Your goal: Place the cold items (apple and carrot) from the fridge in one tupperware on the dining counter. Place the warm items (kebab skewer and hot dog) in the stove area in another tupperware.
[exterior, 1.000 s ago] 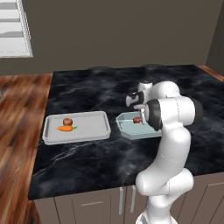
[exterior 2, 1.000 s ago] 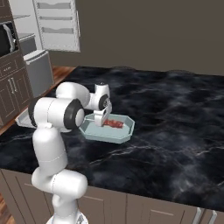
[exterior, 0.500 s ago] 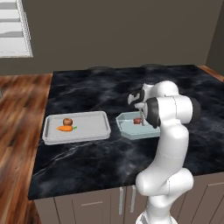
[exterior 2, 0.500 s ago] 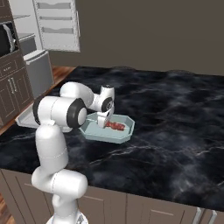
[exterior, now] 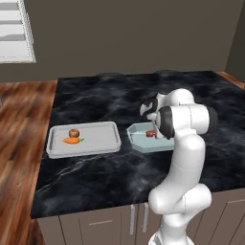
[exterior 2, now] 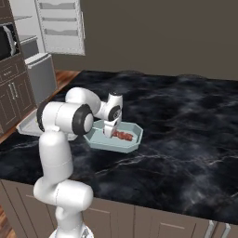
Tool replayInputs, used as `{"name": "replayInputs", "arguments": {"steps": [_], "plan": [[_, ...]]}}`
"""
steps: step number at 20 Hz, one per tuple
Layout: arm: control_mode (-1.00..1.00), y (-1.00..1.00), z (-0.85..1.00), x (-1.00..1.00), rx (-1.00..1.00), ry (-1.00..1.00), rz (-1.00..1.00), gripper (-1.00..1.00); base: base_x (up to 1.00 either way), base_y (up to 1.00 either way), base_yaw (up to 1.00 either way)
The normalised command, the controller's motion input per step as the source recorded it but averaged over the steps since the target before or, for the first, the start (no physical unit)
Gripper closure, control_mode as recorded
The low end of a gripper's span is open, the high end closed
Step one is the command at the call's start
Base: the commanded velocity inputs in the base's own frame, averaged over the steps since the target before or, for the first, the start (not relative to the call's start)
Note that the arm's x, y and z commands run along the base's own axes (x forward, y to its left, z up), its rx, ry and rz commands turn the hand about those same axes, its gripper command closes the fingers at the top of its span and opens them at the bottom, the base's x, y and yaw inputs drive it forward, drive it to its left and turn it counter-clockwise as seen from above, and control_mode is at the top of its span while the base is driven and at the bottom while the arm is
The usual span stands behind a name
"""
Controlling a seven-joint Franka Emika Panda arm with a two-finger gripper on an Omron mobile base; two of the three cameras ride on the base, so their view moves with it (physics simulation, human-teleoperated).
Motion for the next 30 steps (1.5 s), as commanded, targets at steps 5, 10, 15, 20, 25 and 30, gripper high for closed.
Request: {"name": "replayInputs", "arguments": {"steps": [5,10,15,20,25,30], "plan": [[-1.00,0.00,-0.11,0.00,0.00,-0.04,0.00,-1.00,0.00,0.00,0.00],[-1.00,0.00,-0.04,-0.22,0.01,-0.31,0.00,-1.00,0.00,0.00,0.00],[-1.00,0.00,0.02,-0.42,0.00,-0.32,0.00,-1.00,0.00,0.00,0.00],[-1.00,0.00,0.44,-0.56,0.00,-0.16,-0.05,-1.00,0.00,0.00,0.00],[-1.00,-0.11,0.78,-0.47,0.00,0.00,-0.16,-1.00,0.00,0.00,0.00],[-1.00,-0.17,0.83,-0.48,0.00,0.00,-0.16,-1.00,0.00,0.00,0.00]]}}
